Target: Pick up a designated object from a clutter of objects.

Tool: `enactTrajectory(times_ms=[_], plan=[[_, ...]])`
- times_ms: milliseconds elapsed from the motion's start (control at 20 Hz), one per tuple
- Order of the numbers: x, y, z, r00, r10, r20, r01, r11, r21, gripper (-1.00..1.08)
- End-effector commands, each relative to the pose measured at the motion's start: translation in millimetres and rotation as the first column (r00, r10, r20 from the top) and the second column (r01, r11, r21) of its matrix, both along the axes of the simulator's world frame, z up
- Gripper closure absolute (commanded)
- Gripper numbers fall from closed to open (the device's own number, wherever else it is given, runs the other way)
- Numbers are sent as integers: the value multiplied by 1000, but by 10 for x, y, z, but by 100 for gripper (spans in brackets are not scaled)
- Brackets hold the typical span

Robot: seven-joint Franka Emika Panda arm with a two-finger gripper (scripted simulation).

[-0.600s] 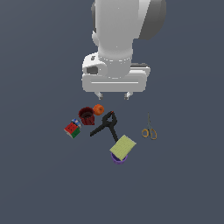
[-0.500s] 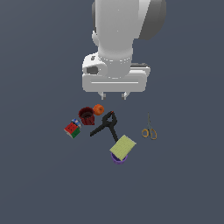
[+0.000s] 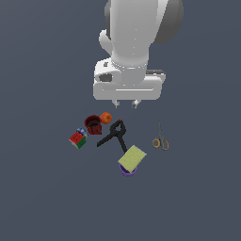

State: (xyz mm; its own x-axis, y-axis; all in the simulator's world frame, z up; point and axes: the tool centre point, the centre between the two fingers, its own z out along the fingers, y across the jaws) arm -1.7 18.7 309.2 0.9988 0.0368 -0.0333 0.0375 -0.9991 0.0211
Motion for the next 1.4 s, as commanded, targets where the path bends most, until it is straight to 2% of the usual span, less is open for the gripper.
enactTrajectory(times_ms=[0, 450, 750, 950, 1350], plan=[[5, -9, -19, 1000, -6, -3, 6, 1000, 1, -20], [89, -174, -347, 992, -118, -48, 119, 993, 20, -20], [164, -408, -805, 957, -267, -112, 271, 962, 28, -20], [188, -625, -1225, 904, -394, -167, 402, 915, 20, -20], [124, -1045, -2032, 752, -608, -256, 621, 783, -33, -20]])
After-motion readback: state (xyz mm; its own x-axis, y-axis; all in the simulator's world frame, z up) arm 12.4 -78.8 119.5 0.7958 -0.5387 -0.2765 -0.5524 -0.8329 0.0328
